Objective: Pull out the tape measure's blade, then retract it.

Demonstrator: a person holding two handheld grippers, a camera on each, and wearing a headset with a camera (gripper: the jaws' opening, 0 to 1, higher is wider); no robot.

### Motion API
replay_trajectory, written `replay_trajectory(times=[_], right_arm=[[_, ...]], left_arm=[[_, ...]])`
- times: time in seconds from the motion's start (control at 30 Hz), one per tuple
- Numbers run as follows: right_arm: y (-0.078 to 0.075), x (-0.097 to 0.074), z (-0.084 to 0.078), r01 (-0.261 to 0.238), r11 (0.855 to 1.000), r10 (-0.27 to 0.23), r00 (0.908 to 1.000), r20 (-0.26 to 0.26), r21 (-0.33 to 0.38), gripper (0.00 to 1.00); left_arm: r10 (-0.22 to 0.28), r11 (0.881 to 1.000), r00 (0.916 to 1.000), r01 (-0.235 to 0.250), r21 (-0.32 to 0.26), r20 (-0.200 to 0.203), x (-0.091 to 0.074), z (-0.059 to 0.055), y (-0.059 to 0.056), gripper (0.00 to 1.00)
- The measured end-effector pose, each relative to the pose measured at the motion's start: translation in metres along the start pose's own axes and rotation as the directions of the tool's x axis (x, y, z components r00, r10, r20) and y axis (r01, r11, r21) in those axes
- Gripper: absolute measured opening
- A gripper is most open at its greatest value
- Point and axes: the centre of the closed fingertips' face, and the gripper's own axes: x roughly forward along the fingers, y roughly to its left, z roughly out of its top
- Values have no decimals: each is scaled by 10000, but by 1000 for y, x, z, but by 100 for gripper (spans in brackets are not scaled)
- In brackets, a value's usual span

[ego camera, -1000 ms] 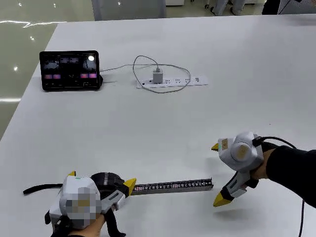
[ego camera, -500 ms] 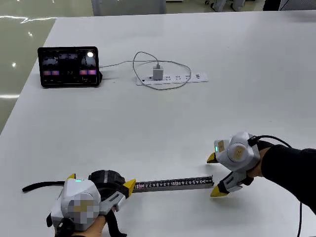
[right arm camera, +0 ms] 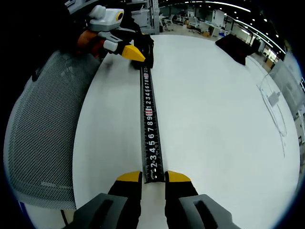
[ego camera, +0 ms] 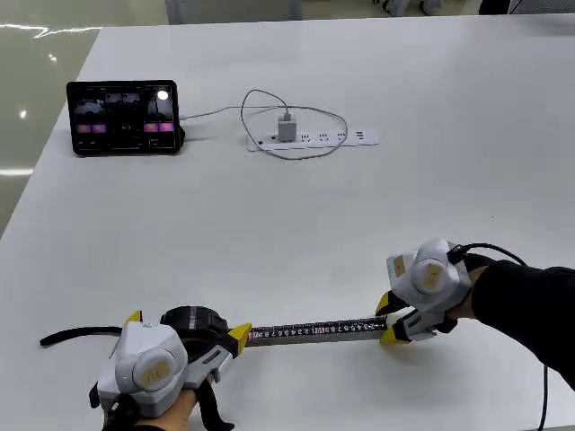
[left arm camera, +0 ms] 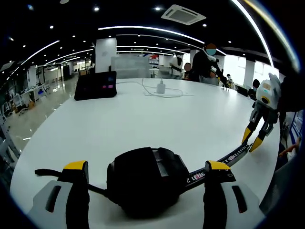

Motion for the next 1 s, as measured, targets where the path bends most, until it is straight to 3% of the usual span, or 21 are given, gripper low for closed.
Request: replay_trajectory(times=[0.13, 0.27, 0.47, 0.63, 0.83, 0.9, 0.93, 1.0], right_arm=[[-2, 0, 0, 20, 10000, -21, 10000, -58, -32, 12], [0, 0, 0, -9, 9967, -15, 9996, -295, -811, 12], [-1, 0, -1, -82, 9989, 61, 9990, -453, -453, 11], [-1, 0, -1, 8, 9995, -25, 9987, -503, -326, 10], [-3, 1, -1, 137, 9999, -141, 9983, -568, -87, 10], [-3, 1, -2, 64, 9998, -77, 9979, -640, -199, 10], [-3, 1, -1, 45, 9997, -62, 9975, -698, -248, 10], [-3, 2, -1, 55, 9996, -79, 9956, -932, -265, 10]], left_arm=[[4, 10000, 10000, -4, -38, 1, 0, 0, 1, 97], [-248, 9993, 9993, 240, -276, -276, 1, -6, -3, 87], [-329, 9991, 9991, 321, -288, -251, 1, -3, -7, 81], [68, 9998, 9999, -71, -183, -133, 2, 2, -1, 82], [132, 9994, 9990, -146, -320, -421, 2, -2, -1, 72], [120, 9998, 9985, -129, -155, -540, 1, -3, -2, 66], [360, 9993, 9974, -351, 145, -622, 0, -3, 3, 64], [175, 9998, 9973, -182, -92, -711, 1, -3, 0, 64]])
